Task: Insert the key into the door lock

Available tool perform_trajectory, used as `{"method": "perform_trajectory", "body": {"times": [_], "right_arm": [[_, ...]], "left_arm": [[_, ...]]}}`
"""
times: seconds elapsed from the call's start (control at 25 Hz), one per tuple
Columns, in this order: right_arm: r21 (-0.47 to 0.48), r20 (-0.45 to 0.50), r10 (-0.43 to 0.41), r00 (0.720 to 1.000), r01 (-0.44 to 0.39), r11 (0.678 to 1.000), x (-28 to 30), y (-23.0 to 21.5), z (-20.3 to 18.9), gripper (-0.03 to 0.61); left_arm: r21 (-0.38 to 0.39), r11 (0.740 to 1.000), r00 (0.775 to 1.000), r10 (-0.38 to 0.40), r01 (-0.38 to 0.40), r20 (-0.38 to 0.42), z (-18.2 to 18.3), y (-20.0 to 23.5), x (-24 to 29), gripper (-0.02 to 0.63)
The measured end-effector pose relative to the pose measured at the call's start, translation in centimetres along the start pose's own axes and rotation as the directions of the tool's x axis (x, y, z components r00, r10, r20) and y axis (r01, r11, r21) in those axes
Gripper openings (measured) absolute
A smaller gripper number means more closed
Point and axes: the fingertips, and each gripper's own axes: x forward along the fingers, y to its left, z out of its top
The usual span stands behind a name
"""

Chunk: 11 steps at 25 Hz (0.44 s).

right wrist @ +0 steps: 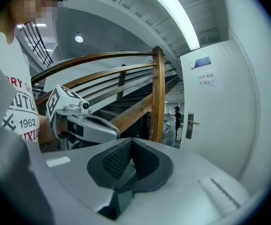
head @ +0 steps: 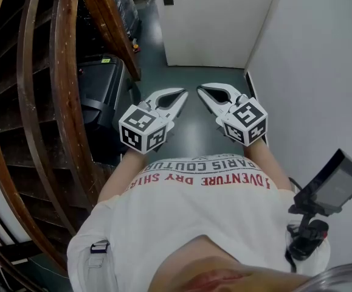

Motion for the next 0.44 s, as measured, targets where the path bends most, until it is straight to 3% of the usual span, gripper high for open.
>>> {"method": "perform_trajectory", "body": {"times": [0.44], "right_arm": [[-0.014,0.012,0.017,1.0,-0.017,1.0,-0.44,0.36,0.34,0.002]], "left_arm": [[0.027,1.0,1.0,0.01,-0.01,-0.005,0.3,-0.8,-0.16,0.0]]}}
